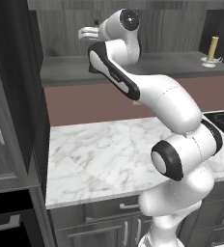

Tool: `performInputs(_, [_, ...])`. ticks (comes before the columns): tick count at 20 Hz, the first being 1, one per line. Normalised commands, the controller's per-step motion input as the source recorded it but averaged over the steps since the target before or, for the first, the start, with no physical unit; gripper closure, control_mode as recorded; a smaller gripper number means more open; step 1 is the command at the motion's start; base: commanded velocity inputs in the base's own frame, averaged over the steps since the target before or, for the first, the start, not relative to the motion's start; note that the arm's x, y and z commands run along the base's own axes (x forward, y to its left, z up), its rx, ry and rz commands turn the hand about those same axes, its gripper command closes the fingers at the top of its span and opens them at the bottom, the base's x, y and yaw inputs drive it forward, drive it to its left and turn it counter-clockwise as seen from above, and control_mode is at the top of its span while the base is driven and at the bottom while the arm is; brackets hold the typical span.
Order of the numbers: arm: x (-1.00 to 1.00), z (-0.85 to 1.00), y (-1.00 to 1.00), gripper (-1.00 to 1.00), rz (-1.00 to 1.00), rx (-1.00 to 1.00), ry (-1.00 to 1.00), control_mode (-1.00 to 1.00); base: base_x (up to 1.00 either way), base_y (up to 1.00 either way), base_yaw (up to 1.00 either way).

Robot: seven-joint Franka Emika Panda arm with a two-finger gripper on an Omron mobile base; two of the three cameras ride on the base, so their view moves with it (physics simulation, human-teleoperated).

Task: Get the candle and the liquor from the cabinet and move them to the dining counter.

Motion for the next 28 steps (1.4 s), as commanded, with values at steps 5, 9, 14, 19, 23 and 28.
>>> performInputs(5, [0.02,0.0,0.0,-1.0,0.0,0.0,0.0,-1.0,0.0,0.0,0.0])
performInputs(9, [0.01,0.0,0.0,-1.0,0.01,0.0,0.0,-1.0,0.0,0.0,0.0])
performInputs(14, [0.05,0.0,0.0,-1.0,0.0,0.0,0.0,-1.0,0.0,0.0,0.0])
performInputs(19, [0.11,0.0,0.0,-1.0,0.0,0.0,0.0,-1.0,0.0,0.0,0.0])
performInputs(23, [0.12,0.0,0.0,-1.0,0.01,0.0,0.0,-1.0,0.0,0.0,0.0])
performInputs(28, [0.09,0.0,0.0,-1.0,0.01,0.0,0.0,-1.0,0.0,0.0,0.0])
